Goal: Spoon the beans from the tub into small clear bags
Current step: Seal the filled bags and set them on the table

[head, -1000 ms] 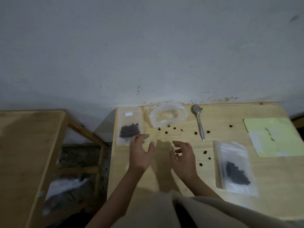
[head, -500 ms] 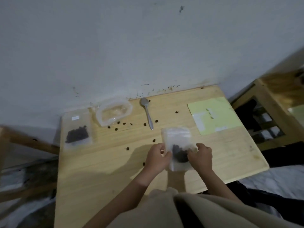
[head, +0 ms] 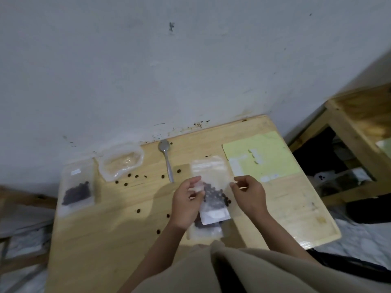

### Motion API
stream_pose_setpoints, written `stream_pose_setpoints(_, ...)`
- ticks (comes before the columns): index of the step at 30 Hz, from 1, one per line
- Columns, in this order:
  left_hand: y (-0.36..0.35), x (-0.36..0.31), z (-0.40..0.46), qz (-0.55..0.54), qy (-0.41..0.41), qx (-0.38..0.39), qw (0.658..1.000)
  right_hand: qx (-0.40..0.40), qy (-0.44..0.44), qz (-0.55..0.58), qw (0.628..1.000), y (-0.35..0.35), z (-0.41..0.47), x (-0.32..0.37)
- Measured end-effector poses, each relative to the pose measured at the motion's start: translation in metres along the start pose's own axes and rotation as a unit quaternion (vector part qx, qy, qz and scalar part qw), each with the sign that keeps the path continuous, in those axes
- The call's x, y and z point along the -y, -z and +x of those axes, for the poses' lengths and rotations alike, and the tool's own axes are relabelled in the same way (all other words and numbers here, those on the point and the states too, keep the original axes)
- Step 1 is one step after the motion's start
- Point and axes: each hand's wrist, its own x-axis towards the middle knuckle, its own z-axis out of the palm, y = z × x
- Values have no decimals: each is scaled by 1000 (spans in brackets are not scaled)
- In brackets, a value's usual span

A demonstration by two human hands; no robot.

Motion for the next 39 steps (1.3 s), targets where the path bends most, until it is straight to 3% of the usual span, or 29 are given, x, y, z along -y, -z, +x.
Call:
stream_pose_setpoints(7, -22, -26, 12, -85, 24, -14, 996, -85, -4, -43, 995, 49, 89, -14)
stream_pose_setpoints(12, -29, -29, 15, -101, 50, -38, 993, -52, 10, -124, 991, 57, 139, -21)
stream_pose_setpoints(22, -32, -43, 18, -96, 36, -38, 994, -35, -12, -149, 988, 42, 164, -17)
stream_pose_setpoints(26, -29, -41, 17, -88, 34, -30, 995, -66, 24, -87, 994, 48, 149, -10)
stream_pose_setpoints(30, -21, -37, 14, -73, 16, -28, 997, -86, 64, 42, 993, 53, 108, 14)
stream_pose_setpoints(39, 7, -40, -12, -95, -28, -46, 994, 10, 119, 166, 979, 7, -10, 76)
